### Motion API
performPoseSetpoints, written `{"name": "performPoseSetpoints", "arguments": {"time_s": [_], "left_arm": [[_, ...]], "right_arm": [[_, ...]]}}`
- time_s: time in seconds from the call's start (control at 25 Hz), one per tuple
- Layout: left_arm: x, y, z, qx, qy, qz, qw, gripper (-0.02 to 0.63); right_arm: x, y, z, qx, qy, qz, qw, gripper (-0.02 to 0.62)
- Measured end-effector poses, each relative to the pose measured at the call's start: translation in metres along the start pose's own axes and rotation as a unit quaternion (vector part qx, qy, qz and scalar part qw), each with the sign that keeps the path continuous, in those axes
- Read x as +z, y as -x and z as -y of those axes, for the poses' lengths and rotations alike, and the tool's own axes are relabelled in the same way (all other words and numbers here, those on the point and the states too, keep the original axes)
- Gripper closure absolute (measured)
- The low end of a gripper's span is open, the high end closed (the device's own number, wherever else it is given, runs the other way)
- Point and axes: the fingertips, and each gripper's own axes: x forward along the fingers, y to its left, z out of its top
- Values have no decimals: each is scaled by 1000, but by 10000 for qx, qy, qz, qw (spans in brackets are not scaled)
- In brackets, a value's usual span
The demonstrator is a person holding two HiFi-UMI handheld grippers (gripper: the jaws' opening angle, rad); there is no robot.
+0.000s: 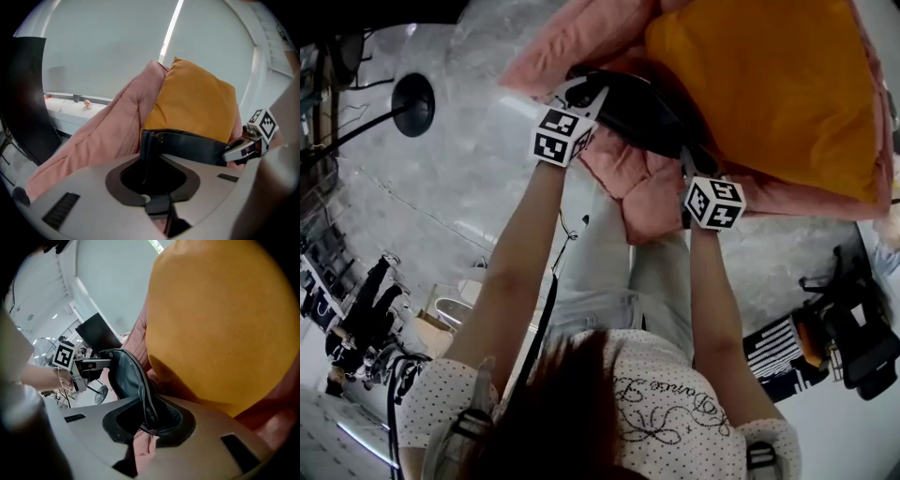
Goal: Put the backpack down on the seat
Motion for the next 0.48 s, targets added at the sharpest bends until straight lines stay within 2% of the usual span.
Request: {"name": "performPoseSetpoints", "arguments": {"time_s": [0.12,0.32,0.48], "left_arm": [[-8,-15,6,-42,-195,-159,9997,541],[-3,-36,14,-223,-622,-123,9977,528],[-4,-54,15,-305,-663,-111,9973,520]], "right_arm": [[-20,-4,8,-122,-110,-171,9997,534],[-39,-8,20,-93,-241,-243,9994,534],[-48,-17,30,5,-328,-385,9987,532]]}}
